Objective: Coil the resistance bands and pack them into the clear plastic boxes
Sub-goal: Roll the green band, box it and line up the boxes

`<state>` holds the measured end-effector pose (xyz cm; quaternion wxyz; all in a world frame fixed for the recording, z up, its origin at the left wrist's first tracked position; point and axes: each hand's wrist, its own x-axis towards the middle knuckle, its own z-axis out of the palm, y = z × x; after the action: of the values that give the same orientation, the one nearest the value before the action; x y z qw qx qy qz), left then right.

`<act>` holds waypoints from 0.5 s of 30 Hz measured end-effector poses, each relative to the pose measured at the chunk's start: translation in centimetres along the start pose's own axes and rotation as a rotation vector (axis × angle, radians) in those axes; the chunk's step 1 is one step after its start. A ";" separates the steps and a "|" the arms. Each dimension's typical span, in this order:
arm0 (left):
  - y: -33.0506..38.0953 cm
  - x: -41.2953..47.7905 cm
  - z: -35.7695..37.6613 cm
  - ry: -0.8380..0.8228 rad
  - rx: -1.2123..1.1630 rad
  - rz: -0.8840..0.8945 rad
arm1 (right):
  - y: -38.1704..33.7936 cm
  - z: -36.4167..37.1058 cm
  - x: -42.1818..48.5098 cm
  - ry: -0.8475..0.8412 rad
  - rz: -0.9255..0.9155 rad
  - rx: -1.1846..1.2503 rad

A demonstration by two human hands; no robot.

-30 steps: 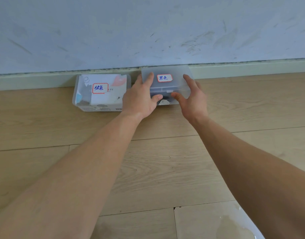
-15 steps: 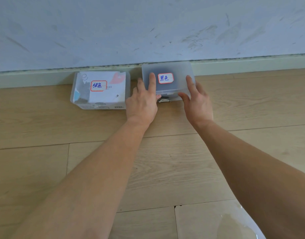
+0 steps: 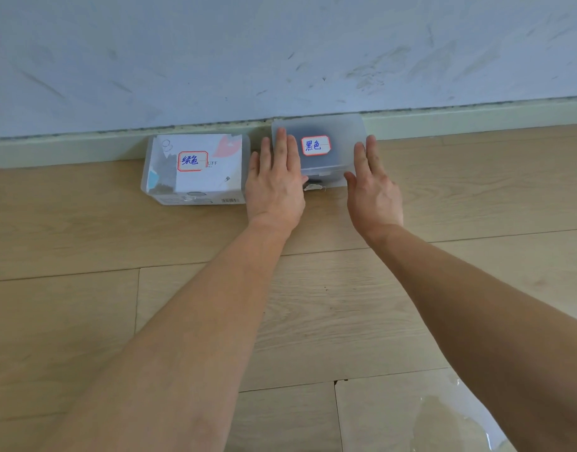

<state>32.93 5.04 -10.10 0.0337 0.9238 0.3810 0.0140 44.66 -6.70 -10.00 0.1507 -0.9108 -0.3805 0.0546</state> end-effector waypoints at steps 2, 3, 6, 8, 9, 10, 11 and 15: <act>0.0 -0.2 -0.1 0.000 -0.020 -0.009 | -0.1 -0.2 0.0 -0.016 0.007 0.023; -0.1 -0.2 -0.2 0.000 -0.020 0.000 | -0.2 -0.3 -0.1 -0.020 0.009 0.025; -0.4 -0.2 -0.3 -0.008 0.017 0.029 | -0.5 -0.5 -0.4 -0.038 0.014 0.020; -0.4 -0.4 -0.4 -0.006 0.032 0.032 | -0.9 -0.5 -0.4 -0.042 0.030 0.020; -0.3 -0.6 -0.4 -0.001 0.031 0.027 | -1.0 -0.5 -0.4 -0.042 0.037 0.021; -0.3 -0.8 -0.4 0.006 0.025 0.025 | -1.2 -0.6 -0.4 -0.042 0.041 0.024; -0.3 -0.9 -0.3 0.008 0.018 0.031 | -1.4 -0.6 -0.4 -0.039 0.044 0.030; -0.4 -0.8 -0.4 -0.004 -0.014 0.062 | -1.4 -0.8 -0.3 -0.050 0.019 0.047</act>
<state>32.03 4.79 -9.68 0.0404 0.9349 0.3522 0.0157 43.67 -6.21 -8.84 0.1619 -0.9090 -0.3739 0.0878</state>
